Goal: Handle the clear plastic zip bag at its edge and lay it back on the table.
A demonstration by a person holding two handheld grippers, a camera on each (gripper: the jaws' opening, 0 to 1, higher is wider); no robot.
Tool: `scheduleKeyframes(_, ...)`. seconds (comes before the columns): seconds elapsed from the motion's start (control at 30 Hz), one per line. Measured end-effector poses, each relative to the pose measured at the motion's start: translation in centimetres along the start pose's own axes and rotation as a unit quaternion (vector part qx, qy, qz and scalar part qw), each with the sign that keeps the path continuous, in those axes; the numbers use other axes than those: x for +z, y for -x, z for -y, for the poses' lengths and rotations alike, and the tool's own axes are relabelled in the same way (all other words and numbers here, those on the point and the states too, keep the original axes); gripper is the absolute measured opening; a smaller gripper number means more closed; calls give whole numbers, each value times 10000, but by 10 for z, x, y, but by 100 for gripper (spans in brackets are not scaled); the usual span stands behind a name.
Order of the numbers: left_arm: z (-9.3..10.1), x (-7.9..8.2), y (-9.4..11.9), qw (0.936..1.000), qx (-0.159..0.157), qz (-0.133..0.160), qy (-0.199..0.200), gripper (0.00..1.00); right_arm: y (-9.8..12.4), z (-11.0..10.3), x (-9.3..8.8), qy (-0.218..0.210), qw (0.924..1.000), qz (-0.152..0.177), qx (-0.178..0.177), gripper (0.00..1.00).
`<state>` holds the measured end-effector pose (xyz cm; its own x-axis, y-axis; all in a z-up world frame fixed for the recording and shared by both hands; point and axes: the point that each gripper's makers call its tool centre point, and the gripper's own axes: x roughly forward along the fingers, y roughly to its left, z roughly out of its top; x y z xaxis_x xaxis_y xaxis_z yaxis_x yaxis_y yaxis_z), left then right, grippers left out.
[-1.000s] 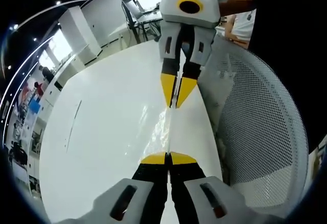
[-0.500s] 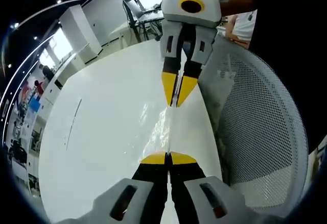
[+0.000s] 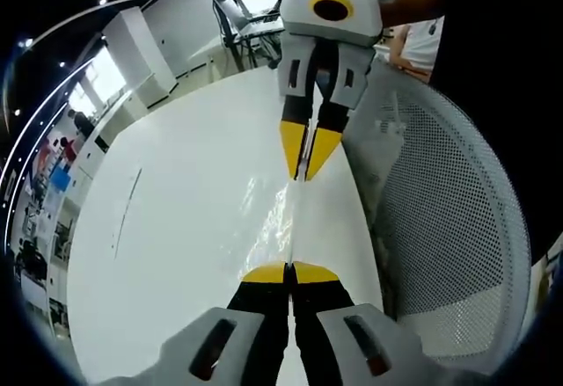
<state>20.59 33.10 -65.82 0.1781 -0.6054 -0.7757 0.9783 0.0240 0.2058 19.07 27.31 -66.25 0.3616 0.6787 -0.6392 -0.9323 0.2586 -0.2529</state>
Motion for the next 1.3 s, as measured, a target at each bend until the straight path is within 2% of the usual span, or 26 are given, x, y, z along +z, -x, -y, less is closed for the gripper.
scheduleKeyframes(1.3, -1, -7, 4, 10000, 31, -55, 74, 0, 2, 0, -4, -37, 10000, -36, -13, 0)
